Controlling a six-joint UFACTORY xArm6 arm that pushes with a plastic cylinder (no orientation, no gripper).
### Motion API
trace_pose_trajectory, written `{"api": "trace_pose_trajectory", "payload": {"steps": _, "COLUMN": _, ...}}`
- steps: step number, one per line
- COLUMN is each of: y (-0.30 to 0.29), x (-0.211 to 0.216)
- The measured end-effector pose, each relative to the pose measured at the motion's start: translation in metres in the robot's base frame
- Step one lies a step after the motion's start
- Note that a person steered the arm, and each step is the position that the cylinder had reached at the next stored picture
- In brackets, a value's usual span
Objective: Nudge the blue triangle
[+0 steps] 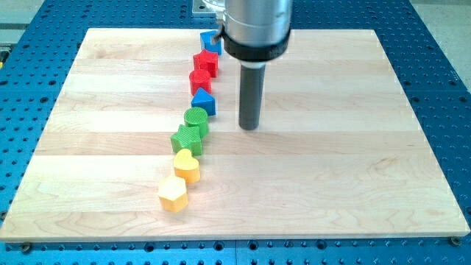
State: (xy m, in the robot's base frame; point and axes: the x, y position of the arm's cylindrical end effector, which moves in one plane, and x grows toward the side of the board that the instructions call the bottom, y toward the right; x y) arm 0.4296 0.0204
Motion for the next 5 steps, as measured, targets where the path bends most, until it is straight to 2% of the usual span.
{"api": "trace_pose_trajectory", "payload": {"steps": 2, "y": 0.002, "x": -0.004}}
{"api": "trace_pose_trajectory", "payload": {"steps": 4, "y": -0.052, "x": -0.004}}
{"api": "trace_pose_trajectory", "payload": {"steps": 5, "y": -0.053, "x": -0.009}}
